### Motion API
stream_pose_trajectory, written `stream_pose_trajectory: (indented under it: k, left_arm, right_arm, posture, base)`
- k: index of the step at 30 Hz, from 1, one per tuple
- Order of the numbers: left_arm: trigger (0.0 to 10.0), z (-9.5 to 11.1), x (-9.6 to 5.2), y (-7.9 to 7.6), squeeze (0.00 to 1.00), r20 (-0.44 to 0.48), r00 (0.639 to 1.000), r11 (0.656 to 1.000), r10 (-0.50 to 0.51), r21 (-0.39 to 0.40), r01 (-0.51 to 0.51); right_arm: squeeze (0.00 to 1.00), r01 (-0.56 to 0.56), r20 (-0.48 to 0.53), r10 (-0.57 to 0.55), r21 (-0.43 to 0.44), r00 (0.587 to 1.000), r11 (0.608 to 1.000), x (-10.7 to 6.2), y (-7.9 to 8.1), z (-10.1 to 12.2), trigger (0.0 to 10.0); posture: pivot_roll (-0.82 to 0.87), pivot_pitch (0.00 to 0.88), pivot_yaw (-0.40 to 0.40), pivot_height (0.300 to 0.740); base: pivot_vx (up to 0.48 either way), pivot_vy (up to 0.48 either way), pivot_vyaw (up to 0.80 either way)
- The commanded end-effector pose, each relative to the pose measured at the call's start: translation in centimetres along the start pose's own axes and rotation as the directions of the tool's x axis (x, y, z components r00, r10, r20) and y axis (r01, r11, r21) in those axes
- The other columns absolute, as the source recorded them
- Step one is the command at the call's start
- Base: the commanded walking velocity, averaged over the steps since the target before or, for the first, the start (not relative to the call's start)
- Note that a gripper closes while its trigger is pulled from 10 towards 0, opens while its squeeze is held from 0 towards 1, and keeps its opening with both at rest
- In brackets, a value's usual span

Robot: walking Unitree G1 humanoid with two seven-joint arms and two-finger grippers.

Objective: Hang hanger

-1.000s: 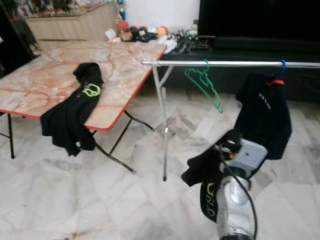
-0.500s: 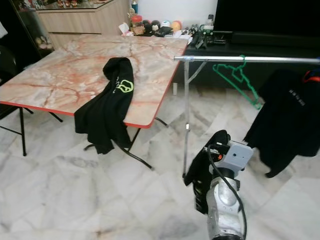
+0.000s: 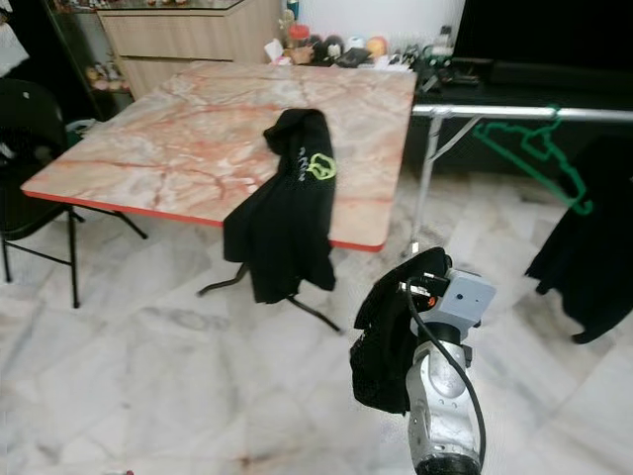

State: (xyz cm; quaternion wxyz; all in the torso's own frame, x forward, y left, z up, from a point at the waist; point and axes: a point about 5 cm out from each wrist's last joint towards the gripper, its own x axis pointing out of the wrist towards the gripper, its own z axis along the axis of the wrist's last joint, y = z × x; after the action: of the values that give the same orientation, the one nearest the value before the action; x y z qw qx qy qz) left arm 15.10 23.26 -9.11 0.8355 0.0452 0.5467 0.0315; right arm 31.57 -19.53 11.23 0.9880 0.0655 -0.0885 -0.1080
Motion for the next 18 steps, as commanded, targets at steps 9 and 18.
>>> stream_pose_trajectory:
  k: [9, 18]
  left_arm:
    - [10.0, -0.46, -0.08, 0.45, 0.00, -0.018, 1.000, 1.000, 0.010, 0.007, -0.010]
    - [10.0, -0.33, -0.08, 0.50, 0.00, -0.005, 1.000, 1.000, 0.020, -0.006, -0.020]
  right_arm:
    - [0.00, -0.033, 0.046, 0.033, -0.005, 0.998, 0.999, 0.65, 0.99, 1.10, 10.0]
    - [0.00, -0.036, 0.054, 0.037, -0.011, 0.998, 0.999, 0.67, 0.93, 1.28, 10.0]
  posture:
    - [0.01, 0.133, 0.044, 0.740]
    - [0.01, 0.140, 0.042, 0.740]
  base:
    - [0.000, 0.480, 0.00]
    - [0.000, 0.049, 0.00]
